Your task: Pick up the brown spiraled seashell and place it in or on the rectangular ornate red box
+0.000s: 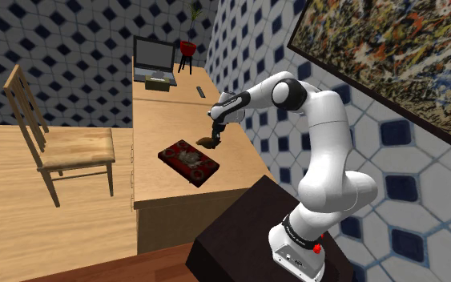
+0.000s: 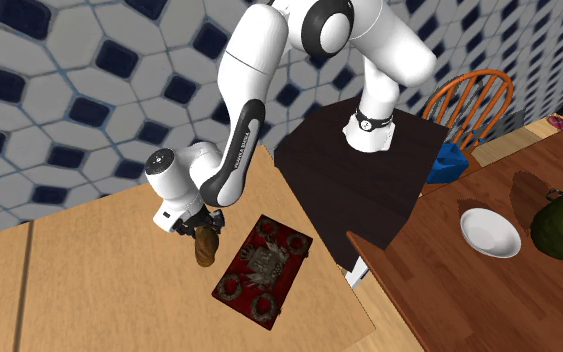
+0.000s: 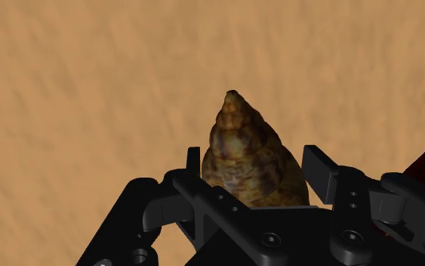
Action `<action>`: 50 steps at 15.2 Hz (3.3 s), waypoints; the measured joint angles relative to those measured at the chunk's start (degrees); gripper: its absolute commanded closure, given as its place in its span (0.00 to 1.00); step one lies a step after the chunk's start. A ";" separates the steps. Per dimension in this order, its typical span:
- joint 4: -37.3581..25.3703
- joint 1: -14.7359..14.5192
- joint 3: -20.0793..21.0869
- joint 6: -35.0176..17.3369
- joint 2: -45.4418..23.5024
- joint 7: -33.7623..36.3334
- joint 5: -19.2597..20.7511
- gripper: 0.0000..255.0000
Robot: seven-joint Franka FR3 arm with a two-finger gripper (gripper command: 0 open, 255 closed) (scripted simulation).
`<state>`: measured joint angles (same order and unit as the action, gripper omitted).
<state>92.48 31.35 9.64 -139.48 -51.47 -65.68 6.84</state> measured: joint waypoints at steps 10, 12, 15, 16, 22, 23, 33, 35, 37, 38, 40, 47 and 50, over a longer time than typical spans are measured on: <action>1.24 0.23 0.35 1.18 2.45 0.00 -0.25 1.00; 1.66 0.31 0.53 2.05 3.75 0.04 -0.40 1.00; 2.47 0.55 0.82 3.35 5.85 -0.02 -0.66 1.00; 2.60 0.62 0.90 3.74 6.38 -0.05 -0.73 1.00; 3.26 1.07 1.37 6.40 9.71 -0.28 -1.22 1.00; 3.09 1.17 1.45 7.08 10.21 -0.36 -1.31 1.00; 12.02 -0.82 3.06 5.94 18.14 3.35 -2.07 1.00; 15.88 -1.74 3.69 4.59 20.71 5.01 -2.33 1.00; 19.82 -3.02 4.34 2.52 22.71 7.07 -2.46 1.00; 20.98 -3.81 4.67 1.97 23.34 8.21 -2.51 1.00; 23.67 -5.34 5.39 0.69 24.87 10.50 -2.64 1.00; 29.35 -8.69 6.67 -3.33 26.78 15.52 -2.53 1.00; 29.18 -9.25 6.17 -5.20 24.79 16.11 -1.79 1.00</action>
<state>121.66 22.11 15.80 -144.68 -26.68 -49.57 5.05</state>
